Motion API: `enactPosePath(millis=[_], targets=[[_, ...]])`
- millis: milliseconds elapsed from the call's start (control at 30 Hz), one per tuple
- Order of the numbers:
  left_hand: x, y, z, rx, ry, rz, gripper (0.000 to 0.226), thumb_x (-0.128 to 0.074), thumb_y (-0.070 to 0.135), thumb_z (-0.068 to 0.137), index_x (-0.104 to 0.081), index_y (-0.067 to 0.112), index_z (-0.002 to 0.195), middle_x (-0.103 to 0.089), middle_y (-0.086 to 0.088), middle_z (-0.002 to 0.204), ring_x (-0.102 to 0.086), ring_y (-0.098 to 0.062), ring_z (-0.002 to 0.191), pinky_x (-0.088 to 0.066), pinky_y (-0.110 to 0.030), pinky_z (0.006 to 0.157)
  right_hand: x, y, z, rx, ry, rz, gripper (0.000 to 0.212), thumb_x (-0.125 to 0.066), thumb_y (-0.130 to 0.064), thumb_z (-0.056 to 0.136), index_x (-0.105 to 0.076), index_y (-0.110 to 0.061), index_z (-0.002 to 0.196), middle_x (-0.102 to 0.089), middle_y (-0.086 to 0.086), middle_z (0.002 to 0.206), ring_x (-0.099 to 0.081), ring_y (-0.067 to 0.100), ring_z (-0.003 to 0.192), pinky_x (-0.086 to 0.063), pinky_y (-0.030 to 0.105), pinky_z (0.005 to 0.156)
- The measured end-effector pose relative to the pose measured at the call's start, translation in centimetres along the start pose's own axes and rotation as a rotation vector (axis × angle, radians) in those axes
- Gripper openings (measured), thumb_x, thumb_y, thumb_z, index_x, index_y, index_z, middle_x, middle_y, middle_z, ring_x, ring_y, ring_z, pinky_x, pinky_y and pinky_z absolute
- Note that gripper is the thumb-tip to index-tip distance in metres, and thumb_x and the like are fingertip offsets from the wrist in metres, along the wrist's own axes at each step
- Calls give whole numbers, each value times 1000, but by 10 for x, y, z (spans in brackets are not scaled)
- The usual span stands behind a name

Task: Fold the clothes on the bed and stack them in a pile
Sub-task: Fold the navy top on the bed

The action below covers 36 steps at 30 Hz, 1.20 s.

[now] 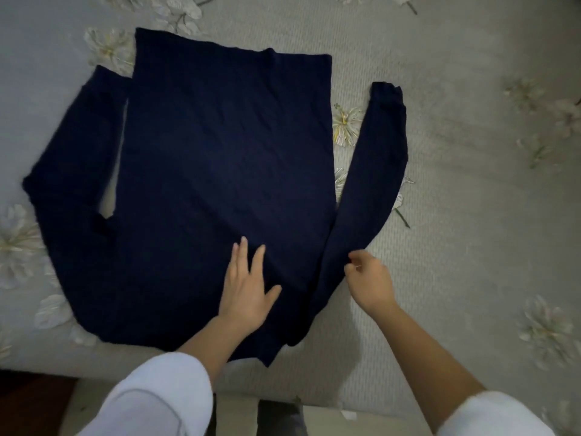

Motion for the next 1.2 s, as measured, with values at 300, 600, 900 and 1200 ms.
enactPosePath(millis=[300,600,900,1200], targets=[[-67,5,17,141,-87,189,103,-8,91,63,47,36,130,58,-9,133,53,-23,124,28,-47,103,56,-41,111,260,150,-176,45,-53,-29,93,-49,-8,132,-50,7,130,-50,23,117,-41,32,92],[-69,8,19,175,-210,220,114,-32,86,65,50,36,127,62,-9,128,57,-24,119,34,-46,97,22,-68,156,149,146,-548,50,-58,-35,90,-43,0,122,-44,20,127,-46,36,115,-37,36,73],[-66,11,17,248,-343,256,123,-24,99,51,58,34,117,66,-12,121,63,-26,110,29,-51,98,115,114,122,-429,479,428,20,-53,-5,81,-60,2,99,-54,12,86,-54,27,82,-44,34,71],[-67,12,17,283,-384,274,127,-12,103,36,58,34,116,67,-13,120,63,-26,109,25,-54,104,152,109,128,-205,570,19,76,-68,-18,70,-33,-11,138,-33,14,142,-35,31,129,-33,48,104]])
Point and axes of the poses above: each hand's wrist, its own z-axis towards the middle knuckle, its own x-axis out of the back of the hand, y = z × x, the point moved 9 cm from there along z, towards the middle knuckle
